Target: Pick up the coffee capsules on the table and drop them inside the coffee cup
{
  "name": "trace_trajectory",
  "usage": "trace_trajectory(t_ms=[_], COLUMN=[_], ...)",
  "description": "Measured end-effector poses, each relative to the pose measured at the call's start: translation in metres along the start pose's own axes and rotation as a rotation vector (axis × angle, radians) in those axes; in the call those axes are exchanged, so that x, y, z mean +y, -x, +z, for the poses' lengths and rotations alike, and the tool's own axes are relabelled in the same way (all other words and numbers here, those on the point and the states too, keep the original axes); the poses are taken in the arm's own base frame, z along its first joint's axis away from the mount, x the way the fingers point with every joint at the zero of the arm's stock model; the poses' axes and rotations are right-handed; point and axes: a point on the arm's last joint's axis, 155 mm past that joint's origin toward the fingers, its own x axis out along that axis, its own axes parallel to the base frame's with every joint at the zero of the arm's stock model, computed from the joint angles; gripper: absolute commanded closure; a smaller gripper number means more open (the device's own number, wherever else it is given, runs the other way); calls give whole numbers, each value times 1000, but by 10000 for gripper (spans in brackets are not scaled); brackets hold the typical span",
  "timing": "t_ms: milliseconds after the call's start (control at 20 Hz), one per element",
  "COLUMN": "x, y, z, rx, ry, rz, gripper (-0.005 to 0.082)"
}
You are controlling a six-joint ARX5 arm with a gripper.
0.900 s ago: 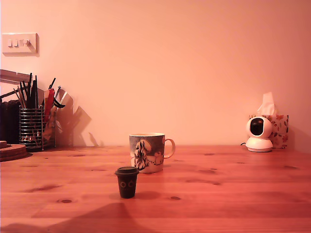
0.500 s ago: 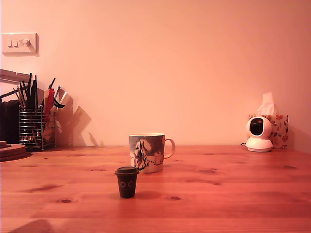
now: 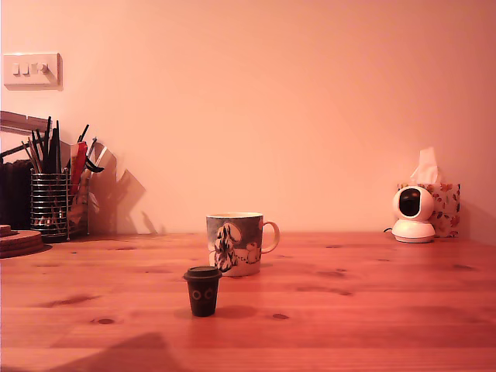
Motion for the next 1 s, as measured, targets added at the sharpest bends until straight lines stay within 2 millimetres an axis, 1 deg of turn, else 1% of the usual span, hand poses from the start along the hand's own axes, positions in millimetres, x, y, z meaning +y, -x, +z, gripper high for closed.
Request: trace_trajectory(t_ms=[100,300,550,750,850,1000], x=[-1,-9,-33,-53,-60,-72], y=[0,0,3,8,8,7], z=[7,8,8,6,-1,-27], rx=[-29,-32,-36,-50,-44,-24], ry=[-7,-20,-85,-179,-192,-246], rz=[-7,-46,-181,-288,-332,-423], gripper=[788,788,788,788,788,788])
